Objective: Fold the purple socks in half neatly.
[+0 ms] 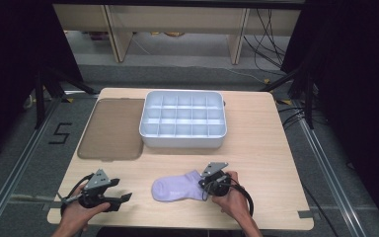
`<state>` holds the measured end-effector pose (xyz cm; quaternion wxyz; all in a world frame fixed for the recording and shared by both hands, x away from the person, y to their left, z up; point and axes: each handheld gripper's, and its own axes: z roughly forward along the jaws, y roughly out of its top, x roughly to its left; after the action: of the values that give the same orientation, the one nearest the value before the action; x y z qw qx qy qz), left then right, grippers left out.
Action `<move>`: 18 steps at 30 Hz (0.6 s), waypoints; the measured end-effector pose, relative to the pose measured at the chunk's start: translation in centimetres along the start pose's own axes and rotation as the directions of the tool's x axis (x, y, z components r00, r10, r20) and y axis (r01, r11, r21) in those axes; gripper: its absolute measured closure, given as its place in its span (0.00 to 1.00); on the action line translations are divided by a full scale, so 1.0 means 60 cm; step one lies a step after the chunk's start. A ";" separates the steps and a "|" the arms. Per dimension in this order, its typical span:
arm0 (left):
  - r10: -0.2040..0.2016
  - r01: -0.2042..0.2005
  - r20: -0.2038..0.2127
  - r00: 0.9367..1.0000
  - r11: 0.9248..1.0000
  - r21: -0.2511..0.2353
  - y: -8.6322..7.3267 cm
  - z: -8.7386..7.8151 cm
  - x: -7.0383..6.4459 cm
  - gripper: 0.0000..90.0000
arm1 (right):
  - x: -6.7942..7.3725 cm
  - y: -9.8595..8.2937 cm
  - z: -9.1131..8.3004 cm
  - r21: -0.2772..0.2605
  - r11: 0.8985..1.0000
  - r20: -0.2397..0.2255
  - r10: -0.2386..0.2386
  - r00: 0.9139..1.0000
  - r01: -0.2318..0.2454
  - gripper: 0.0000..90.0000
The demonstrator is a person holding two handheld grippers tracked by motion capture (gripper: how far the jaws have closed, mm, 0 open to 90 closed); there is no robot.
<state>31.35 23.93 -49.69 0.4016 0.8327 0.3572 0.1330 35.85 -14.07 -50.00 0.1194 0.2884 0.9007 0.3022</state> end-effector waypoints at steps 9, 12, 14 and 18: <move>0.024 -0.024 0.072 0.997 1.000 -0.002 0.046 0.062 -0.029 0.48 | -0.004 -0.001 -0.002 0.005 1.000 -0.011 -0.017 1.000 0.017 1.00; 0.007 -0.008 0.087 0.996 1.000 0.007 0.052 0.075 -0.037 0.52 | -0.004 -0.001 -0.002 0.004 1.000 -0.009 -0.018 1.000 0.018 0.99; -0.006 0.004 0.093 0.996 1.000 0.018 0.058 0.087 -0.045 0.55 | -0.004 -0.001 -0.002 0.004 1.000 -0.013 -0.016 1.000 0.016 0.99; 0.024 -0.028 0.092 0.995 0.999 0.045 0.069 0.107 -0.052 0.59 | -0.002 -0.002 -0.001 -0.008 1.000 0.003 0.000 1.000 0.000 0.98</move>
<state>34.39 16.30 -50.46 0.3962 0.8517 0.3305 0.0918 35.87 -14.27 -50.01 0.1217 0.2882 0.8993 0.3055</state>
